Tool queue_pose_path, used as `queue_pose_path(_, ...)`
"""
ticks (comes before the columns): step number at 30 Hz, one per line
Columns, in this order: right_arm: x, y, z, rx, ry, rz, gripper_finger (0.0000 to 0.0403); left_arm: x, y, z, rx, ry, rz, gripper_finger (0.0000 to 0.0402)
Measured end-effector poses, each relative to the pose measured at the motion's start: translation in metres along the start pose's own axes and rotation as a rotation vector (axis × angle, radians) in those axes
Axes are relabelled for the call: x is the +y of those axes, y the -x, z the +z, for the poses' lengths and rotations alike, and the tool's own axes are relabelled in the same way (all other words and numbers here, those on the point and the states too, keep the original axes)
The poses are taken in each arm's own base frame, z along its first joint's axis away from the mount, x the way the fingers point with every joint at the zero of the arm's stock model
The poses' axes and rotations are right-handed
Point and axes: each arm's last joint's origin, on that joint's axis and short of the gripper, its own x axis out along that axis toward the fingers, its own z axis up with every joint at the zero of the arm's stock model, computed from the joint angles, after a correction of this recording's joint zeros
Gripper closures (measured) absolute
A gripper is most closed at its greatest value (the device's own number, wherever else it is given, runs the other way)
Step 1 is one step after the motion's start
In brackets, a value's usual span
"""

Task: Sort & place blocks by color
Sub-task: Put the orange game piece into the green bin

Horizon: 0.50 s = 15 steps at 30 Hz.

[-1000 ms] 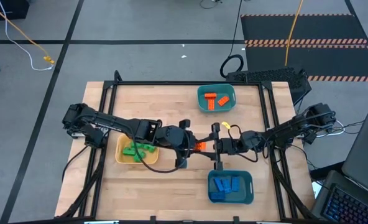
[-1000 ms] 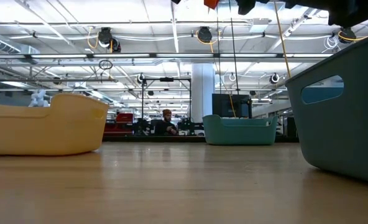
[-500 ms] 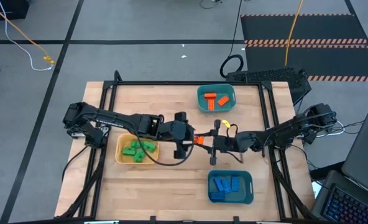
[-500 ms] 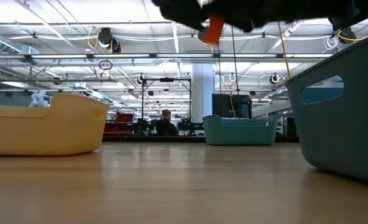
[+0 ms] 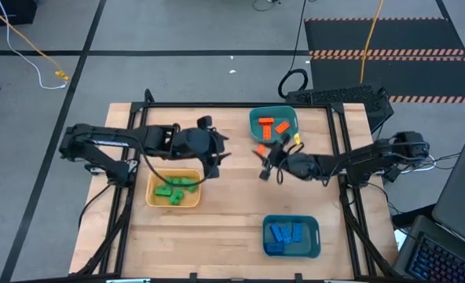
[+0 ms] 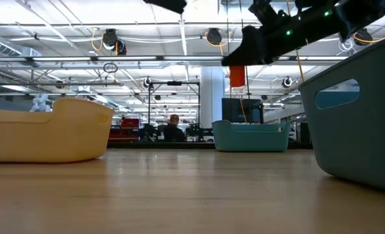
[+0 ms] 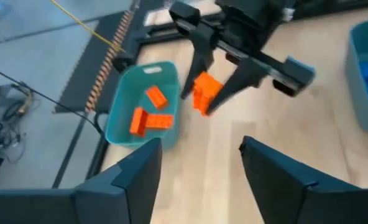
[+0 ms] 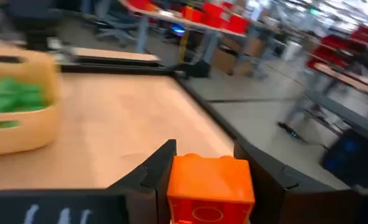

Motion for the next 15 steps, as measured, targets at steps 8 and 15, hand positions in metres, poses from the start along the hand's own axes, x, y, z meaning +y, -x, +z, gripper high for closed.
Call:
queue_pose_path(8,-0.061,-0.016,-0.006,0.116,-0.182,-0.052,0.0274,0.0,-0.016,-0.043,-0.07,0.03,0.024,0.0227)
queue_pose_path(15,-0.094,-0.022,-0.013,0.161,-0.215,-0.109,0.0274,-0.016,-0.042,-0.09,-0.128,0.098,-0.022,0.0254)
